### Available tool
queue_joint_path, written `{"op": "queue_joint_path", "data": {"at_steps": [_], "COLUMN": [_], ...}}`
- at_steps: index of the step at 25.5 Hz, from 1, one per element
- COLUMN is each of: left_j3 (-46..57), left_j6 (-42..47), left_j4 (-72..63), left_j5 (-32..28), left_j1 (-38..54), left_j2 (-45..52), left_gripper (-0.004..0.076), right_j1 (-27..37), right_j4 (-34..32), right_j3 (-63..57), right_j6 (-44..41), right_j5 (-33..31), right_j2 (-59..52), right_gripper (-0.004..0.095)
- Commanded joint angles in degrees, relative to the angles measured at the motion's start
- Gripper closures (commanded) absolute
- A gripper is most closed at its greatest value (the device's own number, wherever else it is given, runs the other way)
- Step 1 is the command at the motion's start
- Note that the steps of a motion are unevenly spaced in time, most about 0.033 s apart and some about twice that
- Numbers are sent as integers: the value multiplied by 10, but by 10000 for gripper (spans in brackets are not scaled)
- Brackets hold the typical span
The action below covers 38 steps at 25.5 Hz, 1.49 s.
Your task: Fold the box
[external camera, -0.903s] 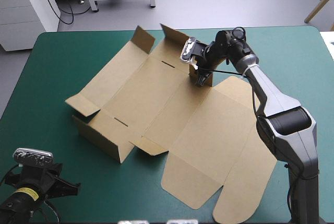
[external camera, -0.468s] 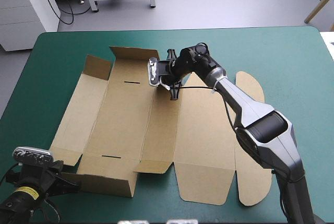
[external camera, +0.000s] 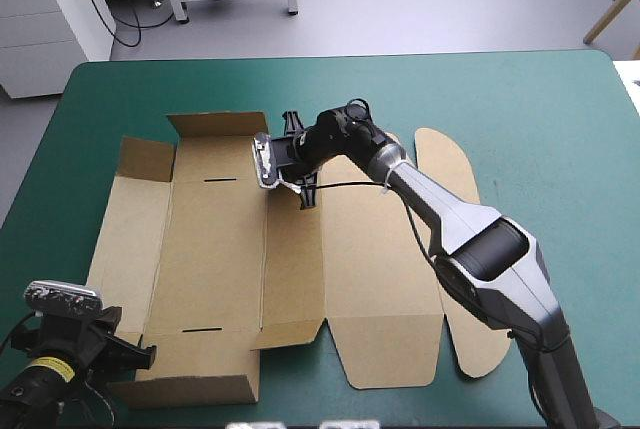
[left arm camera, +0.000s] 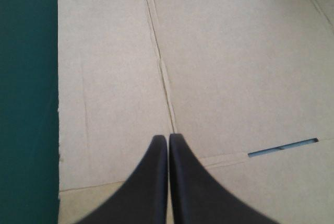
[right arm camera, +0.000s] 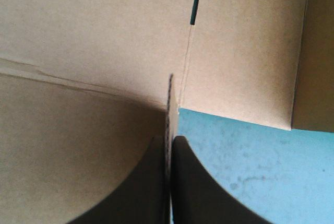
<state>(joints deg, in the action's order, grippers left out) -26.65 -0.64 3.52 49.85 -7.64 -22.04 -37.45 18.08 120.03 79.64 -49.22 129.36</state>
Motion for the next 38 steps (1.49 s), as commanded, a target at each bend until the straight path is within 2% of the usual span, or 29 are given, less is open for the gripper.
{"op": "queue_joint_path", "data": {"at_steps": [1,11,15,18,22,24,28,32,33,36,38], "left_j3": [-20,-5,16,19,19,19,19,19,19,19,19], "left_j6": [1,1,1,1,1,1,1,1,1,1,1], "left_j4": [-2,-2,-16,-30,-30,-30,-30,-29,-29,-29,-29], "left_j5": [-35,-36,-66,-75,-74,-74,-74,-74,-73,-73,-73], "left_j1": [1,1,1,1,1,1,1,1,1,1,1], "left_j2": [-6,-6,-6,-6,-6,-6,-6,-6,-6,-6,-6], "left_gripper": [734,734,734,734,734,734,734,734,734,734,734], "right_j1": [-11,-12,-12,-12,-11,-11,-8,19,34,68,109], "right_j4": [30,31,21,-8,-39,-58,-125,-227,-261,-297,-301], "right_j3": [17,17,17,17,17,17,17,17,17,17,17], "right_j6": [4,-5,-5,-29,-68,-85,-145,-251,-284,-330,-392], "right_j5": [2,-24,-21,0,28,37,52,45,34,-5,-75], "right_j2": [-33,-33,-35,-43,-55,-62,-77,-115,-130,-155,-165], "right_gripper": [928,927,914,803,588,534,521,521,521,531,585]}}
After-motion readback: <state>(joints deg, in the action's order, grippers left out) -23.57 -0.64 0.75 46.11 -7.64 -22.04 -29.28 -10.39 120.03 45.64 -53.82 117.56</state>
